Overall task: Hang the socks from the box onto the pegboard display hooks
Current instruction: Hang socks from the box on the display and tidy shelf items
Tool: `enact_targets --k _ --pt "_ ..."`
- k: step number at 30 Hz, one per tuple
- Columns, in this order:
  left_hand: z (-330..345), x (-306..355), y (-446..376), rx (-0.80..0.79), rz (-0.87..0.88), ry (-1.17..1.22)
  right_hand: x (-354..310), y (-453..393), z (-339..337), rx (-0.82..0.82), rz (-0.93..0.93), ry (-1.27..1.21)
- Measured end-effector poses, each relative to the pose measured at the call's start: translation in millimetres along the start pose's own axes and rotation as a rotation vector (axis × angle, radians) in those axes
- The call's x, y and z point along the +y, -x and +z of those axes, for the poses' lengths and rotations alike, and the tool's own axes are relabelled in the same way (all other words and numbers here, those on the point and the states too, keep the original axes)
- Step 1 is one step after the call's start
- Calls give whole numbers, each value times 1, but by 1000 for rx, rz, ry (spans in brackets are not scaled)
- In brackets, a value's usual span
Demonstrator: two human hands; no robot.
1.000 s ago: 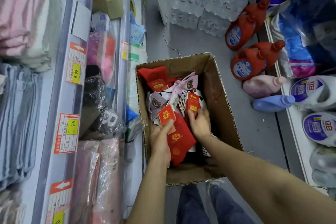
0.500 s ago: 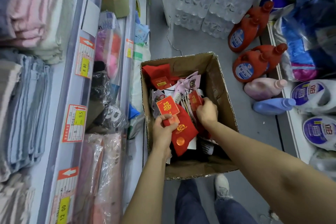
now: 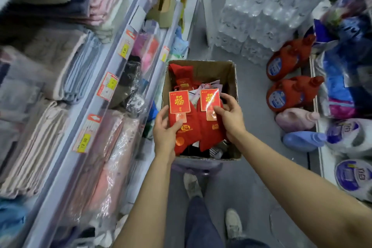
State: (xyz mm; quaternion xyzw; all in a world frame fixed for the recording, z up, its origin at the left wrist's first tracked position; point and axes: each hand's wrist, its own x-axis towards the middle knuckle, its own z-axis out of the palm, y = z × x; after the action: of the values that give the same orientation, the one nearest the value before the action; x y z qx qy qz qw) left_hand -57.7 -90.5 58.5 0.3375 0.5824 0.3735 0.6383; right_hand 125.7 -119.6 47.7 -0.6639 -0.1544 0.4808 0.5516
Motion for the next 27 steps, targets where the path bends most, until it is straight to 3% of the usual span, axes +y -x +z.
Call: enact_targets --k 13,27 --pt "-32 28 159 153 307 247 -54 133 -26 -314 -316 36" --pt "-161 68 292 442 530 364 -68 284 80 -719 -480 13"
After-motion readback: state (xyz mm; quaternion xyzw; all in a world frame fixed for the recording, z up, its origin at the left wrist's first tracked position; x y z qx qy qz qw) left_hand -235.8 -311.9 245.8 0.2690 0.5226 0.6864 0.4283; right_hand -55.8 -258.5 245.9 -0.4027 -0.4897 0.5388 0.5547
